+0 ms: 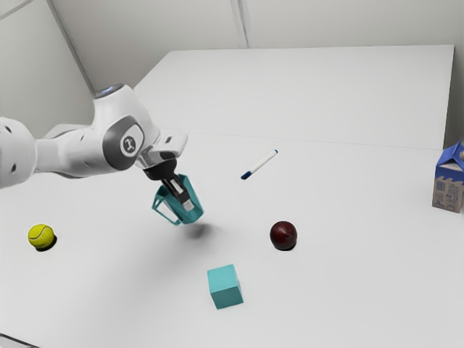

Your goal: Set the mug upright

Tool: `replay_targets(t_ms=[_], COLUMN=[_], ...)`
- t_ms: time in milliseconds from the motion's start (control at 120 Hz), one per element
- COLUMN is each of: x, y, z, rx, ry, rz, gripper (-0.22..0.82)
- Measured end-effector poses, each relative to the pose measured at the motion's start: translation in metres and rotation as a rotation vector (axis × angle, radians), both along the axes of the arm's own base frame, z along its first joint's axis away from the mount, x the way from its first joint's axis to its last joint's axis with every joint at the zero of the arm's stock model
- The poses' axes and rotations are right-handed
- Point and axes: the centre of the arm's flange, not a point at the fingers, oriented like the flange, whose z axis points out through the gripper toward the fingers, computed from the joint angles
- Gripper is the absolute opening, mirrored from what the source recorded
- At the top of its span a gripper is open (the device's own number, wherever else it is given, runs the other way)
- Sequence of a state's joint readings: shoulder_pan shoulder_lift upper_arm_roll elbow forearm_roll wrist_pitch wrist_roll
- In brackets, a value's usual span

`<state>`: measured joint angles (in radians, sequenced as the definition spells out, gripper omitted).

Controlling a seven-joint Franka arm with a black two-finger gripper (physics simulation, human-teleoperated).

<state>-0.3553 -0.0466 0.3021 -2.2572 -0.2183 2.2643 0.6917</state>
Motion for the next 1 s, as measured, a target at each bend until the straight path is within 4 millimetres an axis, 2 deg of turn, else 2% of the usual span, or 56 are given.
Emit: replay_targets(t_ms=[308,825,900,1000], x=[0.006,0.010,0.010,0.010], y=[0.008,0.010,0.011,0.011], z=[-0.030,-0.052,-0.052,-0.051], rx=[0.150,0.182,0.179,0.177], ry=[0.040,0.031,0.030,0.029], rz=[0.078,0.220,0.234,0.249], gripper=[-0.15,-0.15,-0.12,-0.02])
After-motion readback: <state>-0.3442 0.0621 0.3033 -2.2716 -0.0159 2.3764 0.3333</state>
